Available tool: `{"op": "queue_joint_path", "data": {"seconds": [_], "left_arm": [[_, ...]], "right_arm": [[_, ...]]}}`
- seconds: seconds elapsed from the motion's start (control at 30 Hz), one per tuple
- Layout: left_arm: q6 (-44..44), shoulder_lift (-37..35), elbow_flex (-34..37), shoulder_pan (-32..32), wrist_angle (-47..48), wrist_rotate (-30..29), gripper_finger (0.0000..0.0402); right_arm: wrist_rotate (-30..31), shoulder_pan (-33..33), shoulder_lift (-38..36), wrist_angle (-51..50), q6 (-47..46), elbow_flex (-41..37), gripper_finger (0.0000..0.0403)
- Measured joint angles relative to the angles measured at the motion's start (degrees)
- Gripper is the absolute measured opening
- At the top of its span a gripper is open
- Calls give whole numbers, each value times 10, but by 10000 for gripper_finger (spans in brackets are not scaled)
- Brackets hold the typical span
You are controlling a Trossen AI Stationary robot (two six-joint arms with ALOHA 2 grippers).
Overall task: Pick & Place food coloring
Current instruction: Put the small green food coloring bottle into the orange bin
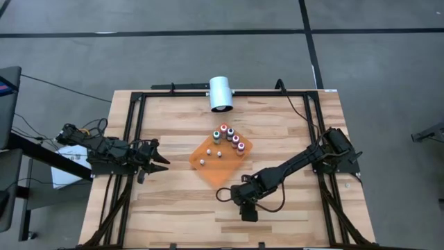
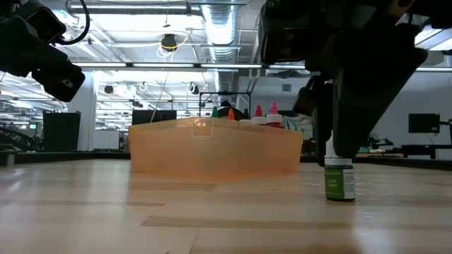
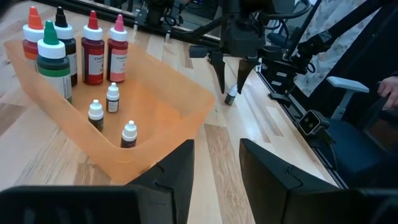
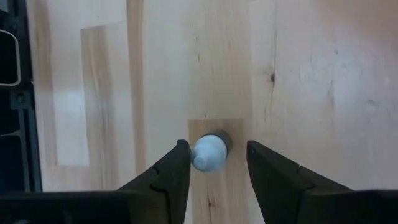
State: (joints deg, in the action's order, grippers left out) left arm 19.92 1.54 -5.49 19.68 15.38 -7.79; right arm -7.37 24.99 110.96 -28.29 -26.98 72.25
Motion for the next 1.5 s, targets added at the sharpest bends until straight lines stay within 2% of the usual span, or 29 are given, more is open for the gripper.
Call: {"op": "queue_joint_path", "data": {"seconds": [0.6,0.87,1.07,1.2,1.3,1.4,1.5], "left_arm": [[-6,0,0,0,0,0,119],[-7,0,0,0,0,0,119],[-19,0,0,0,0,0,119],[-20,0,0,0,0,0,119],[-22,0,0,0,-1,0,119],[-24,0,0,0,-9,6,119],[-32,0,1,0,-15,28,119]], "right_arm": [[3,0,-1,-4,4,0,59],[-5,-4,-1,-11,-19,5,60],[-10,-11,-1,-78,14,82,60],[22,-22,-1,-146,68,163,60],[79,-36,-1,-205,113,212,61],[129,-56,-1,-231,143,241,61],[148,-78,-1,-240,166,251,61]]}}
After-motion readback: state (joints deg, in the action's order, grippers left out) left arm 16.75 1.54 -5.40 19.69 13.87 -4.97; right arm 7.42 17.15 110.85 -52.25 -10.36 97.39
